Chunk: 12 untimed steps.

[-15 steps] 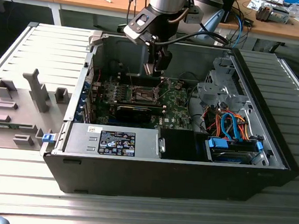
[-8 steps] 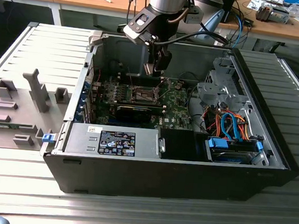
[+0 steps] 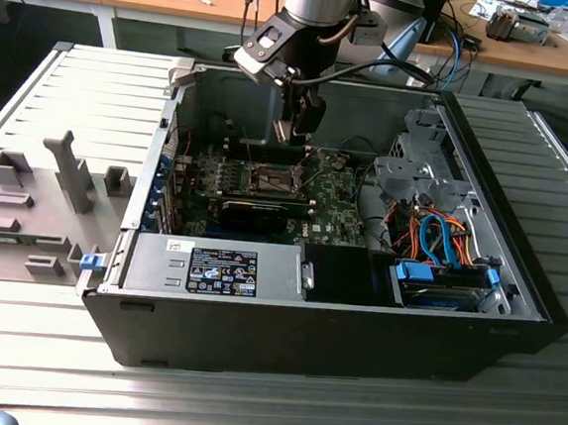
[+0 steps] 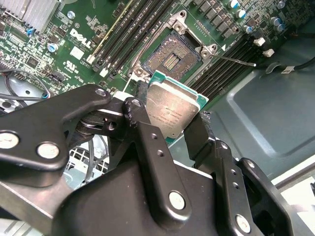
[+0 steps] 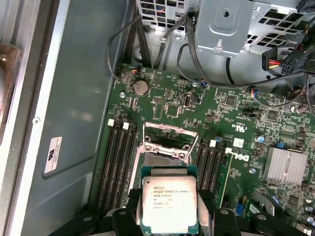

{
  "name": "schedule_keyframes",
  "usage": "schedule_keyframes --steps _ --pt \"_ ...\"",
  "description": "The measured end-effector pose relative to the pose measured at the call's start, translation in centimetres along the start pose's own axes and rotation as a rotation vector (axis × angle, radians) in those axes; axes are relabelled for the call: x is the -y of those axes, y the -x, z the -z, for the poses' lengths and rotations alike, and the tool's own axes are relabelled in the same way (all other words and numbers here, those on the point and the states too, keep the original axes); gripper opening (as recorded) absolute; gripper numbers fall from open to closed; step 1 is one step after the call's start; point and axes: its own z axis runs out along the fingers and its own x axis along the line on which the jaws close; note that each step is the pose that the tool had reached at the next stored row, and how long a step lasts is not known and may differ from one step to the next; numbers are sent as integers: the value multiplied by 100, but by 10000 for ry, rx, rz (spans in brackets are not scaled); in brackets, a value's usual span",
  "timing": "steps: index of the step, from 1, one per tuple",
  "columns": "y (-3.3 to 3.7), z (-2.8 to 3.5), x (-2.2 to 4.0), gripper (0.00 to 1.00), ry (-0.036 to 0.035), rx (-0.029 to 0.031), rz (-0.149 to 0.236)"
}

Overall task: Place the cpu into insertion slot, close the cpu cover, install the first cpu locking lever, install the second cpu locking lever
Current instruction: 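Place the cpu into insertion slot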

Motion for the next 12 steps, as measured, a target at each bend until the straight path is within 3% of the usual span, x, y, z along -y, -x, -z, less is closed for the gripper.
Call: schedule_keyframes --steps 12 --pt "0 0 0 54 7 2 -157"
